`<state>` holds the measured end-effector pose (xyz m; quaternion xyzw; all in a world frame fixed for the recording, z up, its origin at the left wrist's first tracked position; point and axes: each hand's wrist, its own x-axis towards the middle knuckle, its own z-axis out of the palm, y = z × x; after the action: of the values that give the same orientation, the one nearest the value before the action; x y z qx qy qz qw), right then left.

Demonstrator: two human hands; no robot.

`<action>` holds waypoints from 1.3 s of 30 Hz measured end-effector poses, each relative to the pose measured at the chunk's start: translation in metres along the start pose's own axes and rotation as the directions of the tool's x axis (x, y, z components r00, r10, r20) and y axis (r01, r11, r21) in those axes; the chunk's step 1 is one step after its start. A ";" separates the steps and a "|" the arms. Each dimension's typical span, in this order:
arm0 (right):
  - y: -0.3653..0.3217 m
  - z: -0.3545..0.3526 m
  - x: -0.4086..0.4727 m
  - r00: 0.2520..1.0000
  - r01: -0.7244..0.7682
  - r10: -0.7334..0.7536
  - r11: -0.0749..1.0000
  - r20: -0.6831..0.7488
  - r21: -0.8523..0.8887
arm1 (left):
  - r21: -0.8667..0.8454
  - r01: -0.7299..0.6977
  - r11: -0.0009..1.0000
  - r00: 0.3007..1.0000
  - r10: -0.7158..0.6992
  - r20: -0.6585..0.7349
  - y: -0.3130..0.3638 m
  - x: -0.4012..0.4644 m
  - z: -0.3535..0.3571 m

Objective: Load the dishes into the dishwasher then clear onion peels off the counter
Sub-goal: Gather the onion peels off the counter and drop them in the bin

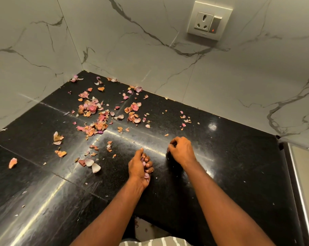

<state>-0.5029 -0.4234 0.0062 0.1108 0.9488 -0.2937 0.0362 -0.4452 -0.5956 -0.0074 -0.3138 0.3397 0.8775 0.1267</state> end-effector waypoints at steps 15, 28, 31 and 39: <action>0.021 -0.025 -0.039 0.968 -0.235 0.205 0.942 0.144 0.239 | -0.009 0.013 1.000 0.998 -0.013 -0.059 0.004 0.003 0.012; -0.050 -0.004 -0.103 0.919 0.380 -0.374 0.763 -0.122 0.523 | -0.388 0.081 0.918 0.996 -0.090 -0.005 -0.005 -0.022 0.042; -0.056 0.000 -0.114 0.919 0.393 -0.331 0.716 -0.214 0.577 | -0.452 0.048 0.891 0.999 -0.032 0.043 -0.003 -0.040 0.045; -0.071 0.012 -0.152 0.986 -0.039 -0.141 0.316 0.087 0.948 | -0.451 -0.260 0.854 0.964 0.208 -0.163 -0.008 -0.096 0.031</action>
<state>-0.3718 -0.5157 0.0560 0.0582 0.5953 -0.8009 0.0280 -0.3819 -0.5699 0.0679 -0.3381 0.1597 0.9240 -0.0794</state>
